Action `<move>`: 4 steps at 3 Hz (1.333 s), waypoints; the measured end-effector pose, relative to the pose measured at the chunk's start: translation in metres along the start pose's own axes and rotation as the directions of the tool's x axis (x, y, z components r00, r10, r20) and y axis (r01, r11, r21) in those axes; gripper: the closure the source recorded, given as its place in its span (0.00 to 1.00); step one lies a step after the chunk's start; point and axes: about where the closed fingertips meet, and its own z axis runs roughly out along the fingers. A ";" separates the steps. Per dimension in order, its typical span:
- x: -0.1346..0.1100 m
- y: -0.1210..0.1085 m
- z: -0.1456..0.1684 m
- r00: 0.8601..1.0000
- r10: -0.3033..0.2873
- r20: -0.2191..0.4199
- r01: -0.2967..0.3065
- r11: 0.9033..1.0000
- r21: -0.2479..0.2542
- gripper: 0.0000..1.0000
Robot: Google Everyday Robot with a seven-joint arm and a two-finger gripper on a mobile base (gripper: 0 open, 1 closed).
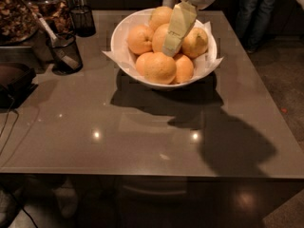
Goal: Pick orange from white bowl
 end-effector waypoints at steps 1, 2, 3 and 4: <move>-0.023 -0.002 0.009 1.000 -0.024 -0.006 0.024 1.000 -0.019 0.00; -0.034 -0.010 0.013 1.000 -0.015 0.001 0.015 1.000 -0.025 0.00; -0.035 -0.018 0.020 1.000 0.011 0.003 -0.011 0.999 -0.033 0.06; -0.038 -0.022 0.025 1.000 0.024 0.003 -0.024 0.999 -0.042 0.09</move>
Offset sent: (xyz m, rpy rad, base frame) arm 0.0330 0.0256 0.0001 -0.0041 0.0674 0.0100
